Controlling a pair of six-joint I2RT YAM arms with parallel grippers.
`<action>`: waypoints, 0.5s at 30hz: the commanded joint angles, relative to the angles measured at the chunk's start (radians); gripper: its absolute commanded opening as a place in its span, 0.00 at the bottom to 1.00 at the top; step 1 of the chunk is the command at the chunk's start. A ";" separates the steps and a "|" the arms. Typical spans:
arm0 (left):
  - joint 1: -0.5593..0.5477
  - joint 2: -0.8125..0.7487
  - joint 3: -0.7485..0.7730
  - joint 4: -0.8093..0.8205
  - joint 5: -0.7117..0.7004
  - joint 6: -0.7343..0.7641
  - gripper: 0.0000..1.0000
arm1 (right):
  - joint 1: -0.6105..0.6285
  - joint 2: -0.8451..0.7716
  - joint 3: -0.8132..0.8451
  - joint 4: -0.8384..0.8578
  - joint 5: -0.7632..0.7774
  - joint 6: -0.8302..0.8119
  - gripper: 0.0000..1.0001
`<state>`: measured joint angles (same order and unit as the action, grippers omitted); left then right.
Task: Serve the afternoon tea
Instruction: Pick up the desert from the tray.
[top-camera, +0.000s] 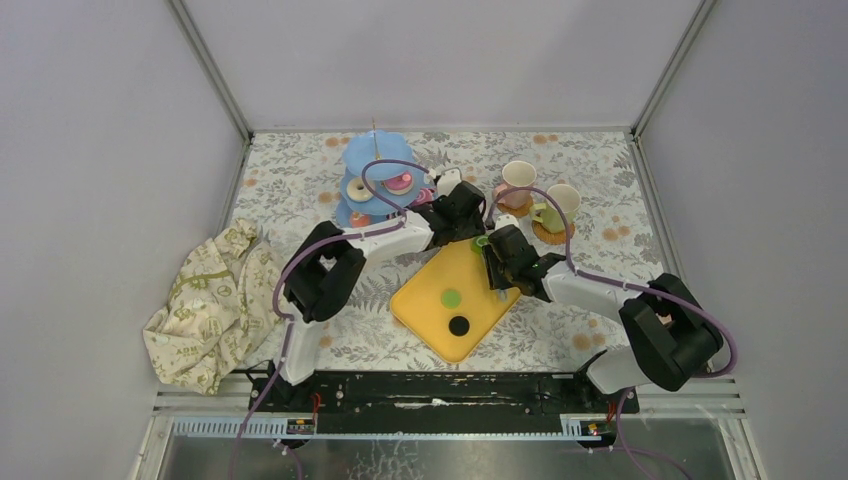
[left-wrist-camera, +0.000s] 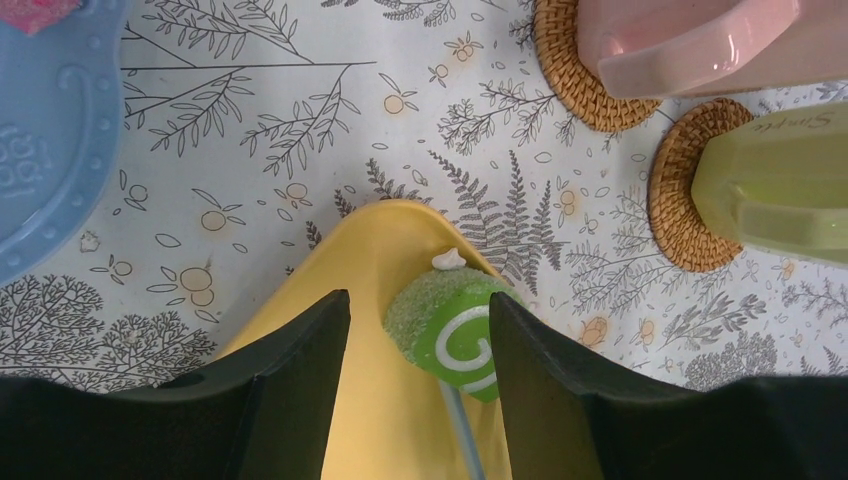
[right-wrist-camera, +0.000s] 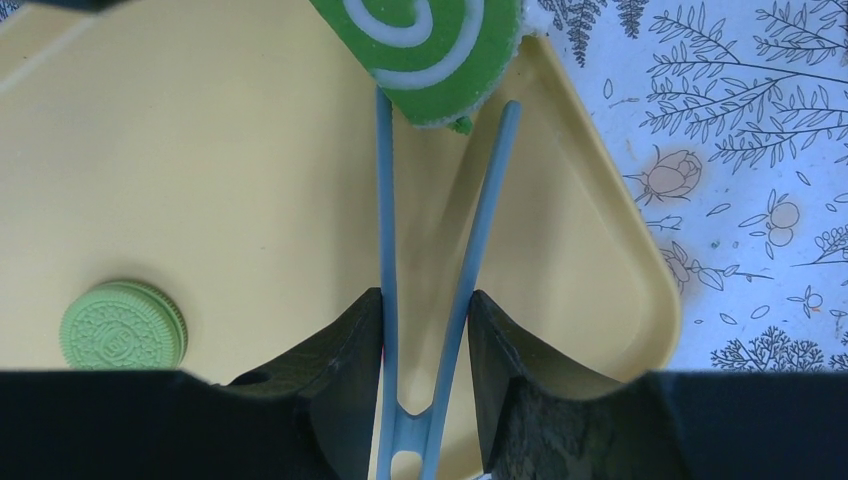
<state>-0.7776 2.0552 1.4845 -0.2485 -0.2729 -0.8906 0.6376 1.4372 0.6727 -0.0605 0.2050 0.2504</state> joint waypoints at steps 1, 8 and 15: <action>0.013 0.016 0.035 -0.018 -0.044 -0.032 0.61 | -0.013 0.011 0.046 0.039 -0.019 -0.018 0.42; 0.030 0.061 0.073 -0.040 -0.038 -0.048 0.61 | -0.016 0.028 0.050 0.051 -0.020 -0.021 0.43; 0.032 0.094 0.099 -0.040 -0.015 -0.048 0.61 | -0.018 0.046 0.062 0.050 -0.016 -0.028 0.44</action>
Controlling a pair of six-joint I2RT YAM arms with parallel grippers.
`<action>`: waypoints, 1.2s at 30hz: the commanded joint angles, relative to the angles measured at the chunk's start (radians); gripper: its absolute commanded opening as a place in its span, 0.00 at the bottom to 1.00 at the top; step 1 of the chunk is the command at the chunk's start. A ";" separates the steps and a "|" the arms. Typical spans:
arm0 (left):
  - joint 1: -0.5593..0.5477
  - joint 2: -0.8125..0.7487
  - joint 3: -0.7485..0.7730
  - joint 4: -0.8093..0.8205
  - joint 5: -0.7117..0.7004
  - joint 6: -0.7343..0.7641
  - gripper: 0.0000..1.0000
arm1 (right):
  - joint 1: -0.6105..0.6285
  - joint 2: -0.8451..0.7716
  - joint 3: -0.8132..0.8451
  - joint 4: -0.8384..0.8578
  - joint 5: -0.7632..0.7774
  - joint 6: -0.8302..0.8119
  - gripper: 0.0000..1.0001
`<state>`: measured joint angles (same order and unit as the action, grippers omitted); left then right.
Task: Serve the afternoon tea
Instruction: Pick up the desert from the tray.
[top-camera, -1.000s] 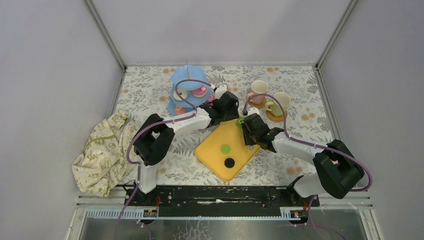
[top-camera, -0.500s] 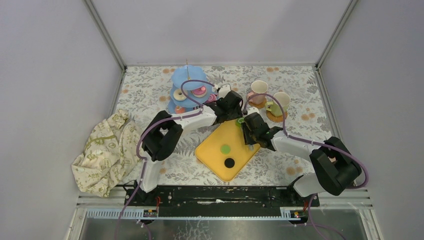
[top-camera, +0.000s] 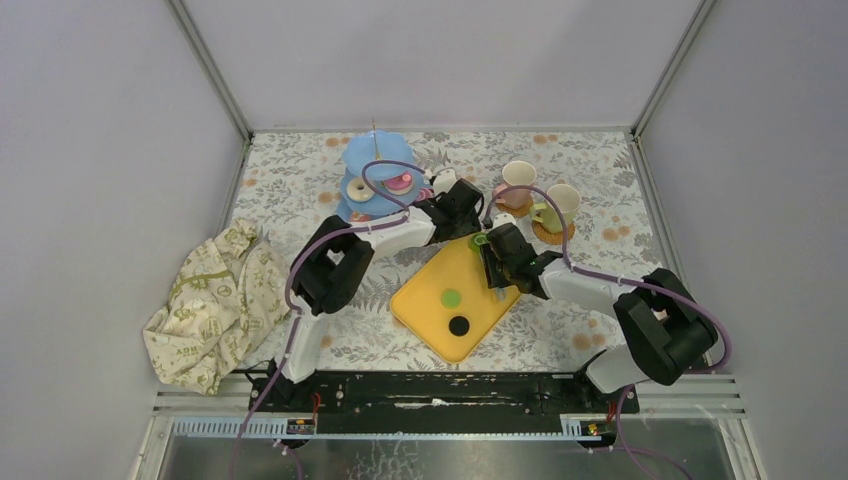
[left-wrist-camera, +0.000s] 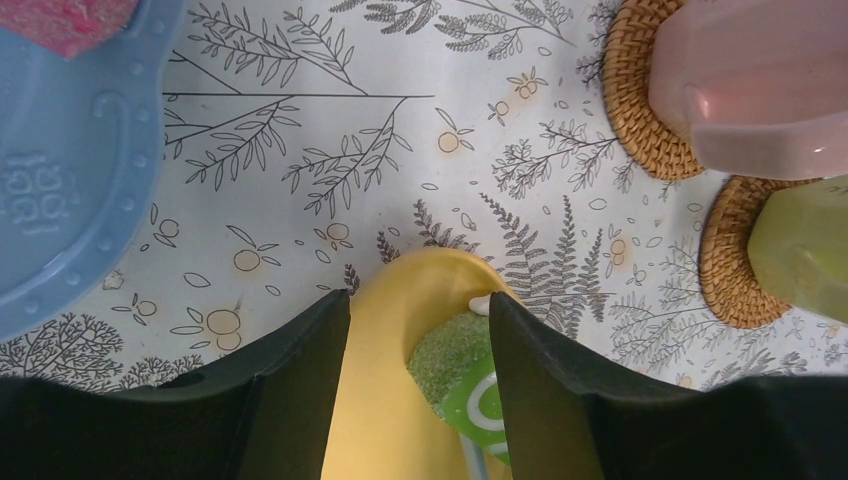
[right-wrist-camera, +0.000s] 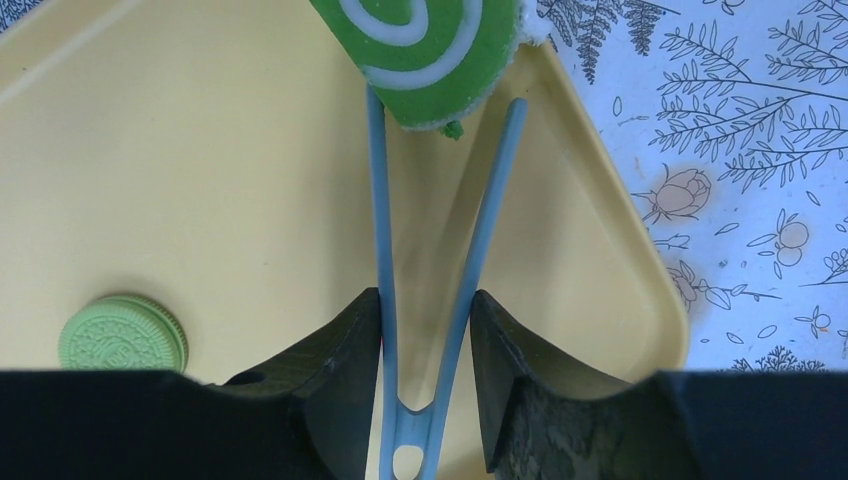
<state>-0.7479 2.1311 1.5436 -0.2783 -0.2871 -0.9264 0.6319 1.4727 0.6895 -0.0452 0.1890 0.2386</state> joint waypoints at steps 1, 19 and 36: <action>0.002 0.021 0.041 -0.010 0.001 -0.013 0.61 | -0.012 0.014 0.047 0.034 0.000 -0.017 0.44; 0.000 0.040 0.002 0.009 0.065 0.002 0.60 | -0.020 0.068 0.087 0.042 -0.006 -0.021 0.50; -0.012 0.019 -0.068 0.036 0.074 0.000 0.59 | -0.022 0.107 0.101 0.039 -0.017 -0.017 0.58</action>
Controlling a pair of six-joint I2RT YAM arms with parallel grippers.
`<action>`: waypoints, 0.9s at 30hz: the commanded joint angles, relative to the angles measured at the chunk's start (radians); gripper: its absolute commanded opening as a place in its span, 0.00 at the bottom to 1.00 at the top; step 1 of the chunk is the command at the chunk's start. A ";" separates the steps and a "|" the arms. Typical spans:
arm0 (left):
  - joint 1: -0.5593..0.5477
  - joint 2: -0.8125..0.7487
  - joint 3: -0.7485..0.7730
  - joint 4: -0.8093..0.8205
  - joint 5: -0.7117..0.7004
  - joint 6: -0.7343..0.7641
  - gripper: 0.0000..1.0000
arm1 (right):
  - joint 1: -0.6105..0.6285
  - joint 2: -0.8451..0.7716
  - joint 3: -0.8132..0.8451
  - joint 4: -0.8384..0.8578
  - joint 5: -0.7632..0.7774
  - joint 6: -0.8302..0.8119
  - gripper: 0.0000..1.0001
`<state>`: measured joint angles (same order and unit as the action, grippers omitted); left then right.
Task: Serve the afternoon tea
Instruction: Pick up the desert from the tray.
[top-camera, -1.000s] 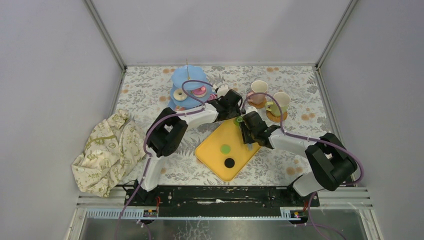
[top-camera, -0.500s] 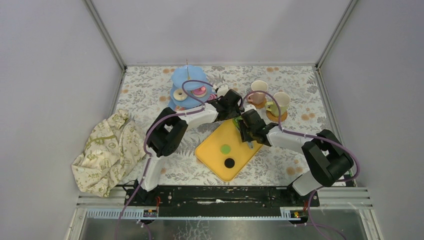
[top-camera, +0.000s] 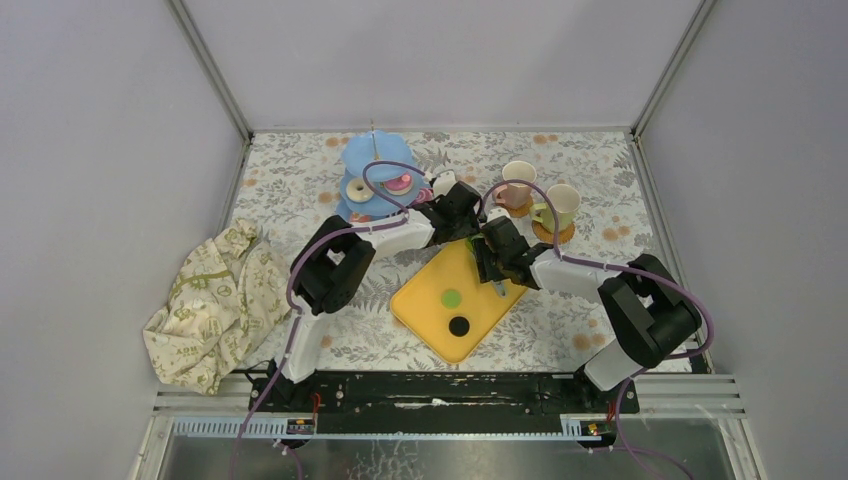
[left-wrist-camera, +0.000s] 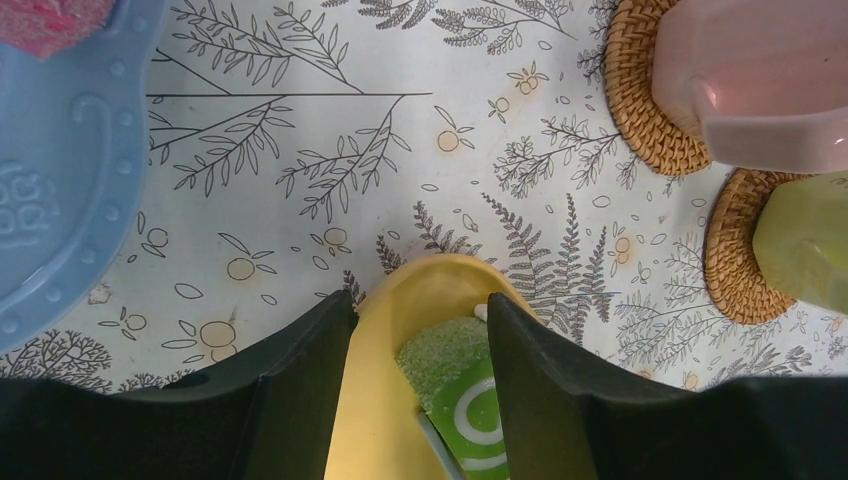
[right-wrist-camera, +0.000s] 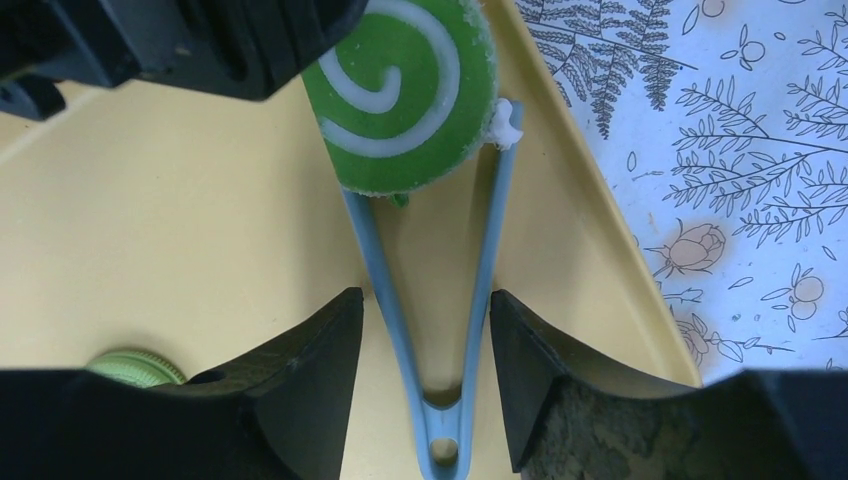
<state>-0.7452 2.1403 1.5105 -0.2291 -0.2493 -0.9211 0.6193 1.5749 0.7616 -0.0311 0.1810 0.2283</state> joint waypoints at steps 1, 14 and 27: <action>-0.015 0.010 -0.034 -0.013 0.036 -0.005 0.59 | -0.009 0.008 0.030 0.021 -0.005 -0.007 0.59; -0.014 -0.021 -0.043 -0.025 0.011 -0.011 0.61 | -0.015 0.018 -0.010 0.046 -0.046 0.026 0.28; -0.014 -0.106 -0.065 -0.043 -0.081 -0.055 0.69 | -0.015 -0.062 0.007 -0.004 -0.062 0.029 0.18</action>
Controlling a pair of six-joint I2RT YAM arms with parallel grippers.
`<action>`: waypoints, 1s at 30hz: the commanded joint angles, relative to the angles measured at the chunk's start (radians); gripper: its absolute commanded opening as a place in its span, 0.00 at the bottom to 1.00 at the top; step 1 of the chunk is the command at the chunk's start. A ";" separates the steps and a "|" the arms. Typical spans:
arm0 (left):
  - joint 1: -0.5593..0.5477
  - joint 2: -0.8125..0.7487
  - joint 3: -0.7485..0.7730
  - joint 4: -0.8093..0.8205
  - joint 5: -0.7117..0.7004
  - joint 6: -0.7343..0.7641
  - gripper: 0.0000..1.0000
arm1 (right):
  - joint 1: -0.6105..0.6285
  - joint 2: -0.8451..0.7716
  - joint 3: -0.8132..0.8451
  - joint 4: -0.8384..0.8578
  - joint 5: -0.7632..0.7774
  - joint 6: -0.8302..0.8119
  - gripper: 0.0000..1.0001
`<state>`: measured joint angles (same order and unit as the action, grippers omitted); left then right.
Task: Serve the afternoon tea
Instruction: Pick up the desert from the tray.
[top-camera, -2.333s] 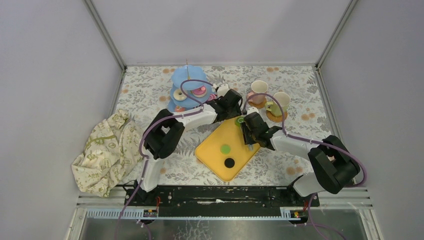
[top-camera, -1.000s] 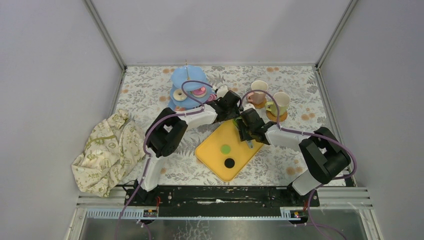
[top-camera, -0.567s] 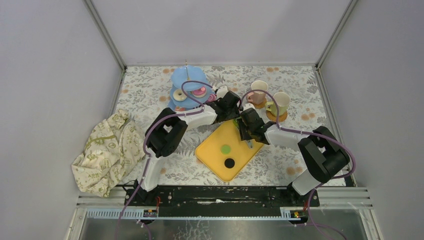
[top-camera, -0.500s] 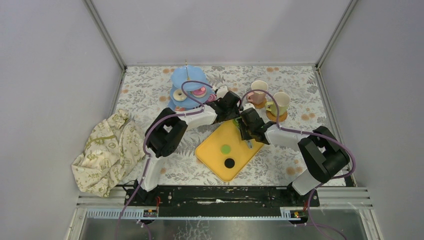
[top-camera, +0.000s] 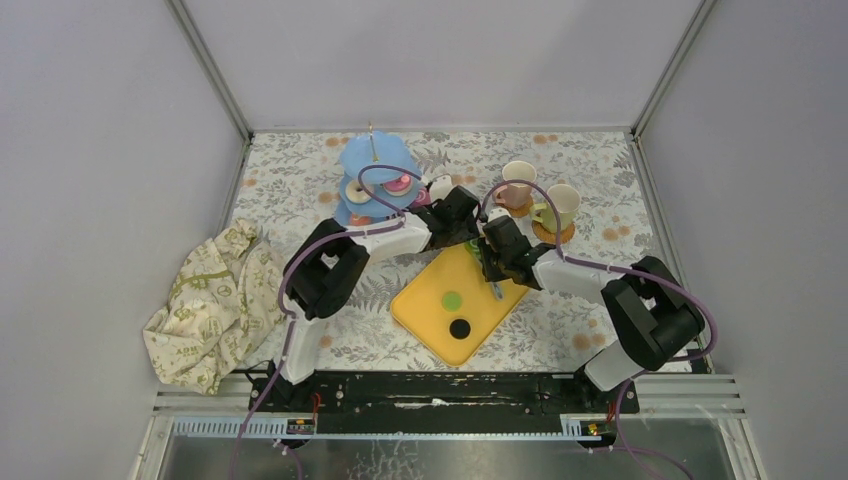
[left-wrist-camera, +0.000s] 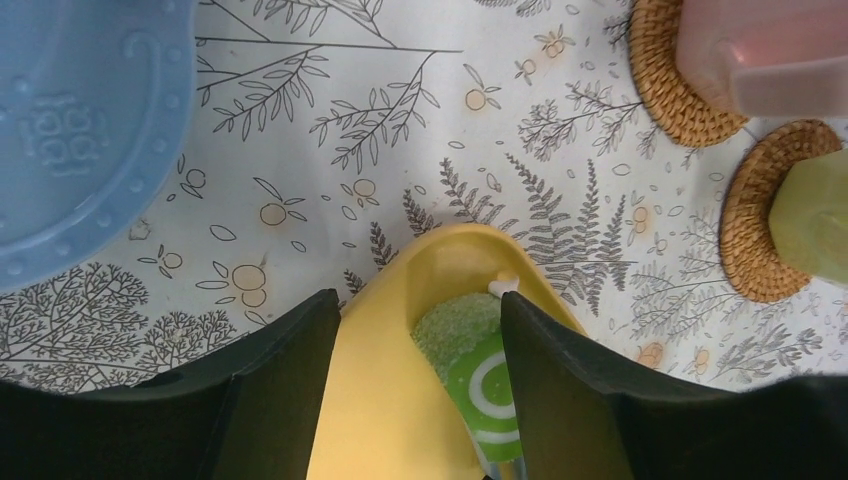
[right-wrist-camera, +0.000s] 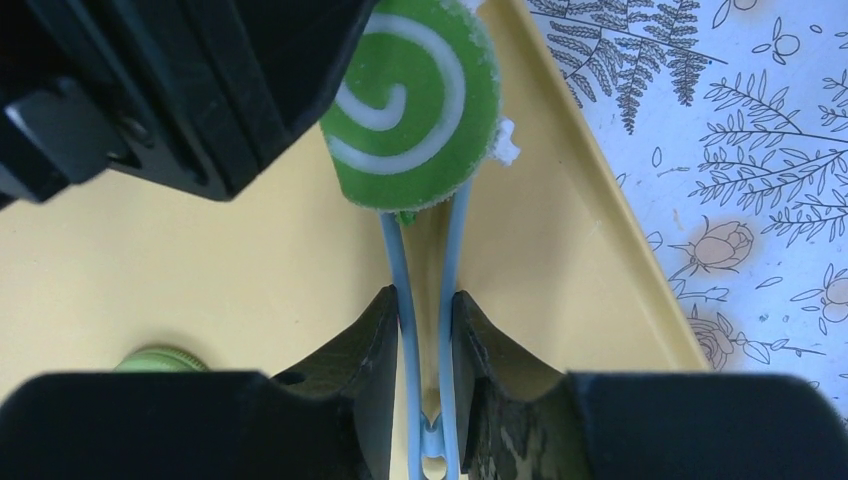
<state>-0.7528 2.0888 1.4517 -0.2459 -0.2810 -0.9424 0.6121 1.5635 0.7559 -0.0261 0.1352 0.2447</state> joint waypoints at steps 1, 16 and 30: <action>-0.006 -0.059 -0.002 -0.026 -0.054 -0.033 0.69 | -0.008 -0.054 0.013 -0.011 -0.017 0.013 0.18; -0.008 -0.079 0.033 -0.017 -0.061 -0.029 0.72 | -0.008 -0.112 0.002 -0.037 -0.016 0.014 0.18; -0.019 -0.199 0.024 -0.041 -0.127 -0.018 0.74 | -0.008 -0.240 -0.027 -0.088 -0.031 0.033 0.18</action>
<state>-0.7639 1.9469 1.4578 -0.2707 -0.3454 -0.9634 0.6121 1.3853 0.7322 -0.0990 0.1131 0.2634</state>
